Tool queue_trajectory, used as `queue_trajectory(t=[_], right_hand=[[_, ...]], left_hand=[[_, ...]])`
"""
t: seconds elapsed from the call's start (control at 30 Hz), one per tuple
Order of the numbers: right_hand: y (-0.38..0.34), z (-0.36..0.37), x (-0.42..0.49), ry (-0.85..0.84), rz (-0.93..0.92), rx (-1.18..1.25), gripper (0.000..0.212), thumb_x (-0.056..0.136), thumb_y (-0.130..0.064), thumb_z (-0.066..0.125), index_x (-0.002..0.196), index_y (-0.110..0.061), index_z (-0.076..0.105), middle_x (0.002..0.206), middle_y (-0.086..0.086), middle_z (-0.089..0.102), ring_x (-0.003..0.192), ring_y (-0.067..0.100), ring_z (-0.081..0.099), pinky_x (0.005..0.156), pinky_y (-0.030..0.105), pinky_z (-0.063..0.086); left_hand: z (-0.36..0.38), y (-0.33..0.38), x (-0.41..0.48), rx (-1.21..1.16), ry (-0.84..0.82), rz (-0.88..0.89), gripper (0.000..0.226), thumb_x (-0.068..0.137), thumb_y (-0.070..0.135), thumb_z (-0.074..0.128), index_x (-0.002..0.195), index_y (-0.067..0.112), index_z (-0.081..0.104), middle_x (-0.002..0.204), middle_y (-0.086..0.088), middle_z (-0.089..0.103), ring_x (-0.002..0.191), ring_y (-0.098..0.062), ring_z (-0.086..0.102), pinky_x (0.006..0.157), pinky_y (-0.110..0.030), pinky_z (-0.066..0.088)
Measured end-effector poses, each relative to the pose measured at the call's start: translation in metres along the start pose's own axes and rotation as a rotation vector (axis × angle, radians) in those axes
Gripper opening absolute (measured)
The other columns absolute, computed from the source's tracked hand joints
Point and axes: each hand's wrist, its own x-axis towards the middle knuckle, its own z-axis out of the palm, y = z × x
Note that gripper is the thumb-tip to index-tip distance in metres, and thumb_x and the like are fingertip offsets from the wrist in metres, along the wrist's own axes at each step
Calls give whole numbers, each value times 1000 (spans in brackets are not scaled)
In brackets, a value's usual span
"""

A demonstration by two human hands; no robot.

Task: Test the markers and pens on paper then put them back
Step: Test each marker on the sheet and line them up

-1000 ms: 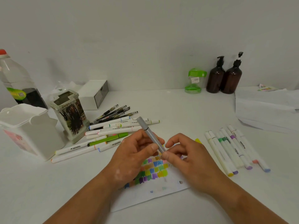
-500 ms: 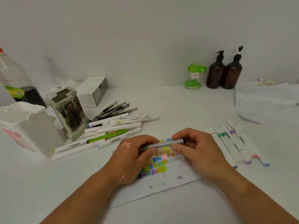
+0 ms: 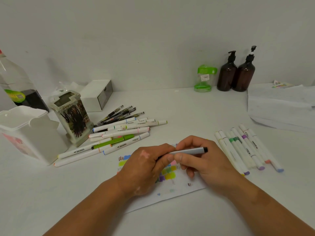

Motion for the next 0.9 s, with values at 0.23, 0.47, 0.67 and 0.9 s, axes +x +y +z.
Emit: queue_trajectory(t=[0.23,0.47,0.67,0.9], right_hand=[[8,-8,7,211,106,231,6,68,-17,60,63,-19,59,51,5,46,47,18,39,41,24,32],[9,2,3,60,195,-18,5,73,-16,66,71,-14,70,60,9,64,50,18,58,46,28,47],[12,3,0,78,193,-313,14,85,-14,71,75,-25,71,55,1,65,47,10,59,46,20,47],[10,3,0,65,203,-377,10,84,-17,71,77,-24,71,54,0,65,45,10,57,45,20,46]], left_hand=[[-1,-10,-7,237,-249,-221,90,58,94,56,133,47,40,101,32,45,97,4,50,76,-12,40],[-5,-23,-8,422,-373,-235,104,56,100,46,146,52,26,97,22,32,93,-8,38,80,-28,35],[-9,-29,-8,423,-414,-259,101,59,99,44,147,55,24,97,23,31,92,-8,35,77,-29,32],[-7,-29,-9,398,-392,-266,91,67,93,46,147,54,26,100,19,32,93,-6,32,82,-29,31]])
